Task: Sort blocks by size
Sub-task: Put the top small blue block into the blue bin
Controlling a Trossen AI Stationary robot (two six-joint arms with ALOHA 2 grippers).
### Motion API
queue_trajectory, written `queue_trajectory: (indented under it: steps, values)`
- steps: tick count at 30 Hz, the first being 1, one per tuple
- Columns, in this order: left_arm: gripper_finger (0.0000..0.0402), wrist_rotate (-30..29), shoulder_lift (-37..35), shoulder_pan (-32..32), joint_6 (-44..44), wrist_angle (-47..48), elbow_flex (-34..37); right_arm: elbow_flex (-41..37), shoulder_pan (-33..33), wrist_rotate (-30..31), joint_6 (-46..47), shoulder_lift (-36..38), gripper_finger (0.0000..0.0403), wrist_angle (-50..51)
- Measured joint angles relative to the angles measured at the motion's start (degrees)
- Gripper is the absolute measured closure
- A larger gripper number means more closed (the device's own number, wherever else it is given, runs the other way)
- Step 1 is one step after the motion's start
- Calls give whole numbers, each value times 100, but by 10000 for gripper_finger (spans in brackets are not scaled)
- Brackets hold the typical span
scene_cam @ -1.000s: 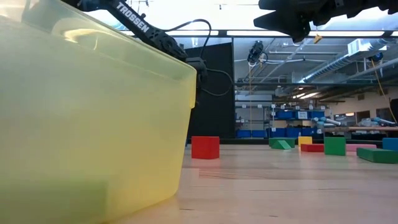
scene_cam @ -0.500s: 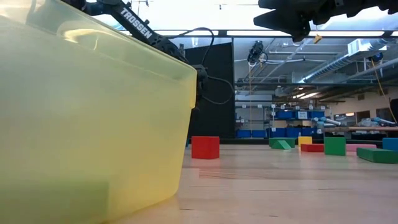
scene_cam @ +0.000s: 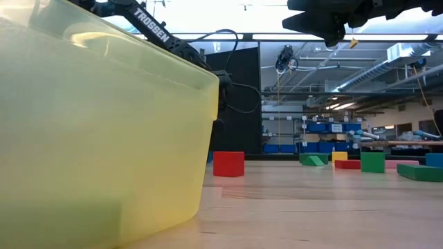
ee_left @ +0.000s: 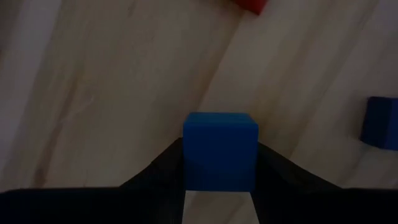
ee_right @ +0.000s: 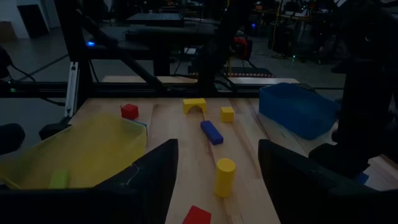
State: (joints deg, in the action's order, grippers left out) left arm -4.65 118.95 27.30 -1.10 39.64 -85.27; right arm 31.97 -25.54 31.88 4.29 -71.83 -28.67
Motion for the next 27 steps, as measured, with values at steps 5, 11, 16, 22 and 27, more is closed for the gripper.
queue_trajectory:
  steps: [5,11,16,22,27]
  values:
    - [263,-7,-484,-83,-133,93,18,0,0,0,-22,0,169,27]
    - [263,-18,-1690,-106,-133,288,425,0,0,0,-42,0,172,43]
    - [263,-387,-3085,121,413,369,1604,0,0,0,-42,0,172,47]
    - [263,-614,-4476,666,1425,356,3069,0,97,0,1,0,174,49]
    - [263,-878,-4820,931,1836,354,3804,2,178,2,67,-26,175,101]
